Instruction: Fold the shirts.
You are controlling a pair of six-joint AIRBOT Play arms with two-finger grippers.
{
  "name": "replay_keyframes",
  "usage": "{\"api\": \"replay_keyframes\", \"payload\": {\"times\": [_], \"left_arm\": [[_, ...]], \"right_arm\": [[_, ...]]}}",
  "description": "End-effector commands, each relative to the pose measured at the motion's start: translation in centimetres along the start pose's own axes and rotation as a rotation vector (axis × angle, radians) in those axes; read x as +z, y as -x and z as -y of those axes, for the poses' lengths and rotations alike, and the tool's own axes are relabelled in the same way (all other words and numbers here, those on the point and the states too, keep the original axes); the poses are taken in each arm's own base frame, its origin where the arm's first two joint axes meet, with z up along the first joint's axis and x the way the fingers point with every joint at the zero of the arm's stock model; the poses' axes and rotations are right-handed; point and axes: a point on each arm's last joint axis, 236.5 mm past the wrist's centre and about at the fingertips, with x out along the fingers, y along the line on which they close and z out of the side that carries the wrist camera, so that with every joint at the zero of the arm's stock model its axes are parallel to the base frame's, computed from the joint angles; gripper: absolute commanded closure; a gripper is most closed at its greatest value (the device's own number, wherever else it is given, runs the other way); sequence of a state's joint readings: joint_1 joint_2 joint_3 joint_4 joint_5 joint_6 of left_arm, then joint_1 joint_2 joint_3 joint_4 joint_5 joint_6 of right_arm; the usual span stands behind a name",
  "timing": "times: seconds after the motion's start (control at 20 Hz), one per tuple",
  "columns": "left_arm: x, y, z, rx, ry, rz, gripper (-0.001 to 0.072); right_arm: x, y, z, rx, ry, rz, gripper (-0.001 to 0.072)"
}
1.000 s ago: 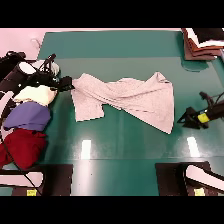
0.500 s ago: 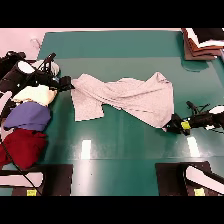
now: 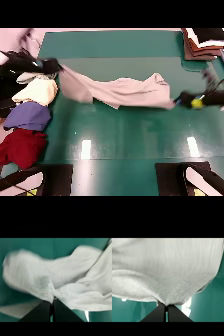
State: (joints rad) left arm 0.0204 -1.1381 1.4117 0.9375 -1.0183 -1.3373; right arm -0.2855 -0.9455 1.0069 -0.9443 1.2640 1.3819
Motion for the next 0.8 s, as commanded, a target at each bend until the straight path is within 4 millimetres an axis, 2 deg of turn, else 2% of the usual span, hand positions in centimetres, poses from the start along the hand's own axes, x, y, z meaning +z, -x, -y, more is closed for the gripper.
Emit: {"api": "replay_keyframes", "payload": {"times": [0.0,0.1,0.2,0.3,0.4,0.5,0.55,0.65,0.75], "left_arm": [[8.5,14.9,9.6,-0.04,-0.215,0.372,0.0686],[11.0,24.3,15.2,-0.062,-0.335,0.589,0.0686],[11.3,32.2,19.6,-0.065,-0.434,0.756,0.0686],[11.1,37.5,21.9,-0.057,-0.461,0.867,0.0687],[11.1,40.5,23.1,-0.042,-0.482,0.937,0.0687],[11.0,40.8,22.9,-0.028,-0.482,0.936,0.0687],[11.0,39.5,22.1,-0.02,-0.459,0.895,0.0687],[10.9,34.1,19.3,-0.011,-0.384,0.743,0.0687],[9.9,26.6,15.2,0.003,-0.296,0.529,0.0686]], "right_arm": [[7.3,15.1,-9.0,-0.016,0.269,0.416,0.0699],[8.7,24.0,-12.9,-0.069,0.368,0.644,0.0698],[8.2,30.8,-15.3,-0.159,0.431,0.804,0.0698],[7.4,35.3,-16.5,-0.272,0.459,0.908,0.0699],[7.3,37.9,-17.2,-0.324,0.442,0.974,0.0699],[7.6,38.1,-17.2,-0.33,0.44,0.962,0.07],[7.9,37.4,-16.5,-0.324,0.417,0.923,0.07],[8.9,34.9,-13.8,-0.296,0.346,0.829,0.07],[10.1,31.1,-10.0,-0.264,0.254,0.708,0.07]]}}
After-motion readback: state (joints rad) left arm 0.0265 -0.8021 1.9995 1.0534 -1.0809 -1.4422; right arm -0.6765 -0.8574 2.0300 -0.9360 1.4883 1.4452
